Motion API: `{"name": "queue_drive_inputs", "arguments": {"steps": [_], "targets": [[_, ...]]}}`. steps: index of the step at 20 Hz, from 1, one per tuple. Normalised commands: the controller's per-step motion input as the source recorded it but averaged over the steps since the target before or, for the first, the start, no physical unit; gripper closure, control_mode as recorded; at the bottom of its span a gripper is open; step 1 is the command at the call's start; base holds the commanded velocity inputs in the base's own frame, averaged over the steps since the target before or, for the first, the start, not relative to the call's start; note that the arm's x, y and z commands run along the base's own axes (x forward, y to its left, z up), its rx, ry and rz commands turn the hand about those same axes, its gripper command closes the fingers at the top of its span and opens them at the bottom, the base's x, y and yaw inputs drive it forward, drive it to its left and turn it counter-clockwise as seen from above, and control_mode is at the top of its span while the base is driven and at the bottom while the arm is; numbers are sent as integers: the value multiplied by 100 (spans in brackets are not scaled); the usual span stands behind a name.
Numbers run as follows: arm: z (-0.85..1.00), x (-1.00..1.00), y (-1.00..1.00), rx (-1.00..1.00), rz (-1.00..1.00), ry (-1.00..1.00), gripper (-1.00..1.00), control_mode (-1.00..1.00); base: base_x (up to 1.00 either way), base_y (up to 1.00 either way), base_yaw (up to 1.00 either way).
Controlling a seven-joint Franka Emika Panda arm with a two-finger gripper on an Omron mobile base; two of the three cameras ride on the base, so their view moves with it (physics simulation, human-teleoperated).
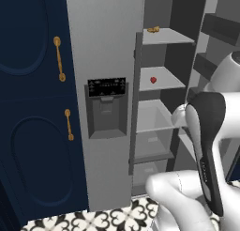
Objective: Take the strawberry from the fridge and place it on top of the pancake, located on the dining counter.
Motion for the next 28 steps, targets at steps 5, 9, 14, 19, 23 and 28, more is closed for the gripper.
{"name": "queue_drive_inputs", "arguments": {"steps": [5,9,14,19,23,28], "targets": [[-12,-21,0,5,0,0,-100,-100,0,0,0],[-7,4,0,0,0,0,-100,100,55,-12,0],[0,0,0,0,0,0,-100,100,68,-45,-1],[0,0,0,0,0,0,-100,100,43,-36,-6],[0,0,0,0,0,0,-100,100,71,-1,-4],[0,0,0,0,0,0,-100,100,86,-14,0]]}}
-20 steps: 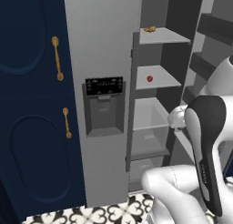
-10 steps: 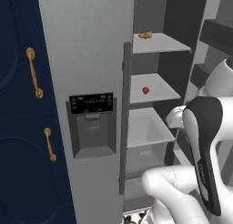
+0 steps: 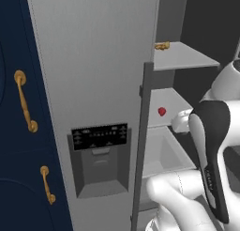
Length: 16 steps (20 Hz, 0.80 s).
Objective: Take the strawberry from the fridge and place it on top of the pancake, located on the dining counter.
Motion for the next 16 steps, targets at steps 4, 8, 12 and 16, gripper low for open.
{"name": "queue_drive_inputs", "arguments": {"steps": [4,8,12,16], "targets": [[0,0,0,0,0,0,-100,100,80,-3,0],[0,76,-22,0,0,0,-100,-100,0,0,0],[-4,73,-33,0,-3,0,-100,-100,0,0,0],[-24,49,-23,0,-1,-4,-100,-100,0,0,0]]}}
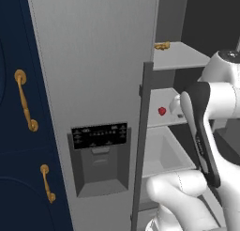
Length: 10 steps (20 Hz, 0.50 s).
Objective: Take the strawberry from the fridge and place it on top of the pancake, located on the dining counter.
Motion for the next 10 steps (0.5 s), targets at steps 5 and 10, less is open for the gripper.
{"name": "queue_drive_inputs", "arguments": {"steps": [5,10], "targets": [[-39,43,-23,0,0,-9,-100,-100,0,0,0],[-31,59,-13,3,0,-6,-100,-100,0,0,0]]}}
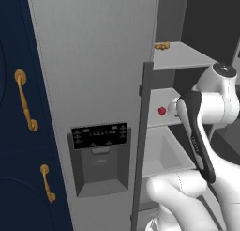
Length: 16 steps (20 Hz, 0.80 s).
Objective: Take the strawberry from the fridge and place it on top of the pancake, located on the dining counter.
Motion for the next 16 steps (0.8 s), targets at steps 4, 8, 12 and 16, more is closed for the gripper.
{"name": "queue_drive_inputs", "arguments": {"steps": [4,8,12,16], "targets": [[-18,69,-2,1,0,0,-100,-100,0,0,0],[-21,54,-14,4,1,0,-100,-100,0,0,0],[-23,47,-8,3,1,0,-100,-100,0,0,0],[-27,51,0,0,0,0,-100,-100,0,0,0]]}}
